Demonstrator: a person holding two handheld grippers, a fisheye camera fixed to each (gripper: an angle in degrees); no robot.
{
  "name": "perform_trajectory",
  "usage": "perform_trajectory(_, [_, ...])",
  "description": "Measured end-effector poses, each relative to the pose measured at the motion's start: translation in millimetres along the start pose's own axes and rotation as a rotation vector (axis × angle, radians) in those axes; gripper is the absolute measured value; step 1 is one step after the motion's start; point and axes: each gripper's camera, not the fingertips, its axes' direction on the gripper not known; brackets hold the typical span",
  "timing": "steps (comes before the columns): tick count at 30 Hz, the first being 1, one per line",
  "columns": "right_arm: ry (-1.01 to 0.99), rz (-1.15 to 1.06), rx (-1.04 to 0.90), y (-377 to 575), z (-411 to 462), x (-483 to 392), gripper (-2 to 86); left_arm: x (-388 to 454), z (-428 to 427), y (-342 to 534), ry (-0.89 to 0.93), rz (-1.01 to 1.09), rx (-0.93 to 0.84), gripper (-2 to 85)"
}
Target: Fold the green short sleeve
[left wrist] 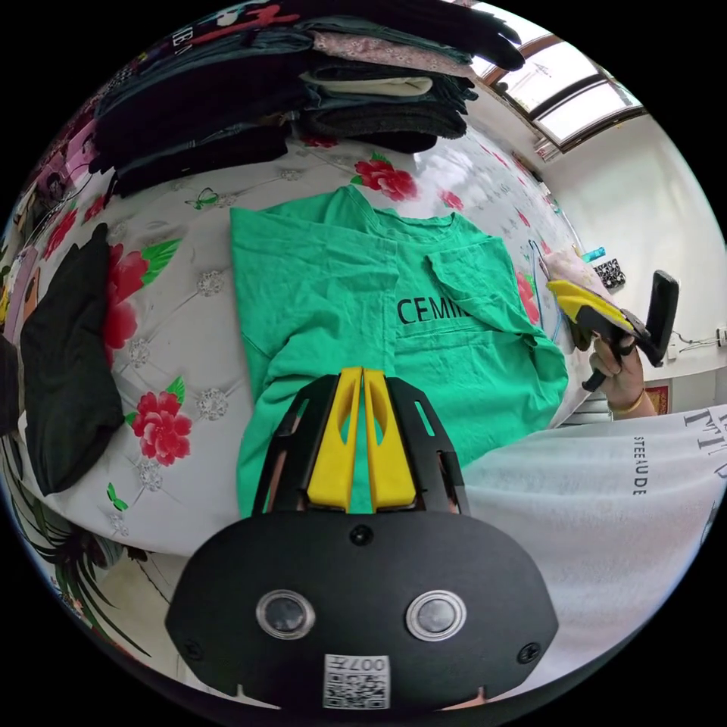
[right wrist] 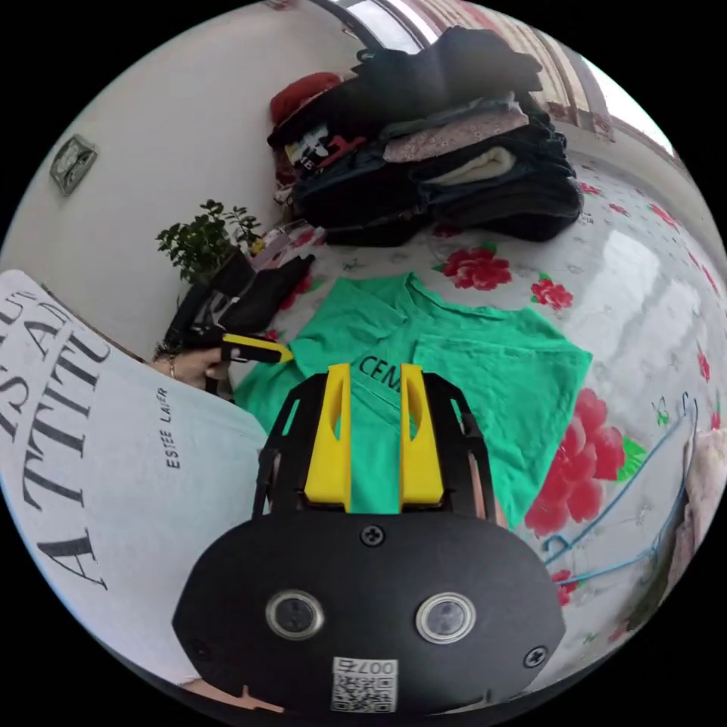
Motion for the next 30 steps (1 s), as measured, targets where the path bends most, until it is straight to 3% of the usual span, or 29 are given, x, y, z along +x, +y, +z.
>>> perform_trajectory(7, [0.266,0.103,-0.134,32,9,15,4.7,3,20,-2,0.012,0.034,-0.040,-1.0])
perform_trajectory(11, [0.335,-0.039,-0.290,16,46,1,3.0,11,25,-9,0.020,0.070,-0.041,-1.0])
perform_trajectory(15, [0.588,-0.264,-0.425,32,63,-16,1.0,16,20,-8,-0.024,0.111,-0.023,-1.0])
perform_trajectory(18, [0.731,-0.231,-0.516,50,60,2,0.7,6,21,2,-0.037,0.082,-0.024,-1.0])
perform_trajectory(23, [0.583,-0.075,-0.470,46,32,14,1.7,-17,28,19,-0.030,-0.009,-0.047,-1.0])
perform_trajectory(30, [0.249,0.132,-0.111,12,-13,33,3.1,-40,22,44,-0.092,-0.075,-0.045,-1.0])
